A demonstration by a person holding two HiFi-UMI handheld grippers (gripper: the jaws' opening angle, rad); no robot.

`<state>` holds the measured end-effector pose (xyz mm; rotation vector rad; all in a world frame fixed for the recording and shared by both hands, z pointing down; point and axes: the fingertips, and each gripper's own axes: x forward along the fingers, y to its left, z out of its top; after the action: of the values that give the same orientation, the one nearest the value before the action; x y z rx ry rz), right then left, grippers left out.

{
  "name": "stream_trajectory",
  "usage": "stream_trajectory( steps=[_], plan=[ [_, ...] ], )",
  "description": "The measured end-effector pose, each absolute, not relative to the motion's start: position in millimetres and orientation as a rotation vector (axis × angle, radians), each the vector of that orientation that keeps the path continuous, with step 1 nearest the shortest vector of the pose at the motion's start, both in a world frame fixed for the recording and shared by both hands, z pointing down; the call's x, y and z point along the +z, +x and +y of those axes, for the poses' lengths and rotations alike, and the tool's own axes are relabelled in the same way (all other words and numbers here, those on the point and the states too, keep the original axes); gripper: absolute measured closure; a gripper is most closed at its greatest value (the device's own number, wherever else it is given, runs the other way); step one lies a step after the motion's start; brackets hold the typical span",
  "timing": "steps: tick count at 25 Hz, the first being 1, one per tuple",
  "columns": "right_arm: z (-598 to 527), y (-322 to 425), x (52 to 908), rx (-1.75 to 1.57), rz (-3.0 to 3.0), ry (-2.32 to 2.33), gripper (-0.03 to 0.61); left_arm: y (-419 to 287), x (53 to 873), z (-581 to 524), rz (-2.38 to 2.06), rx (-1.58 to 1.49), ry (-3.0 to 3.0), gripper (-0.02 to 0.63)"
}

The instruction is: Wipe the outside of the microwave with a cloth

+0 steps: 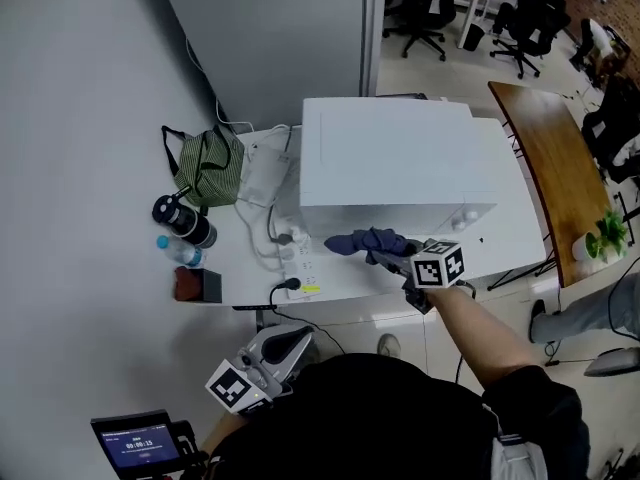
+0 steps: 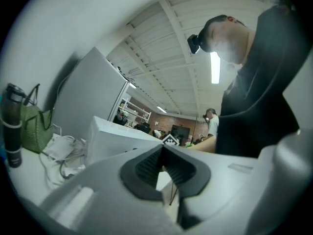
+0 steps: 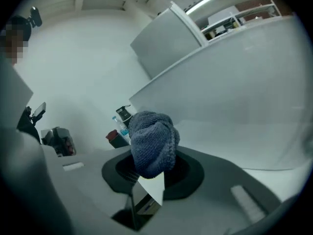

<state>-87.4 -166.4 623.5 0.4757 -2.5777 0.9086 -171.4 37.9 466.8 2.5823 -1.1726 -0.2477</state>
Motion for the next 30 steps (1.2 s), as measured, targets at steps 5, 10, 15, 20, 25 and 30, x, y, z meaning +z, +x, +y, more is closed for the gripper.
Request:
stream_trajectory(
  steps=[5, 10, 15, 20, 25, 30],
  plan=[
    [-164, -210, 645, 0.972, -2.553, 0.322, 0.491, -219, 479, 66, -1.324, -0.231, 2.487, 0.611],
    [-174, -235, 653, 1.018, -2.566, 0.309, 0.491, -234, 485, 73, -1.358, -0.197, 2.462, 0.611],
    [-193, -158, 649, 1.058, -2.578, 0.442, 0.491, -199, 483, 48, -1.229, -0.163, 2.526, 0.611],
    [-223, -35, 652, 1.107, -2.558, 0.681, 0.491, -138, 475, 19, -1.044, -0.125, 2.623, 0.611],
    [-250, 81, 659, 1.149, -2.527, 0.932, 0.491, -88, 472, 2, -0.922, -0.070, 2.667, 0.611],
    [-252, 113, 653, 1.130, -2.550, 0.986, 0.497, -61, 471, -5, -0.849, -0.025, 2.687, 0.611]
  ],
)
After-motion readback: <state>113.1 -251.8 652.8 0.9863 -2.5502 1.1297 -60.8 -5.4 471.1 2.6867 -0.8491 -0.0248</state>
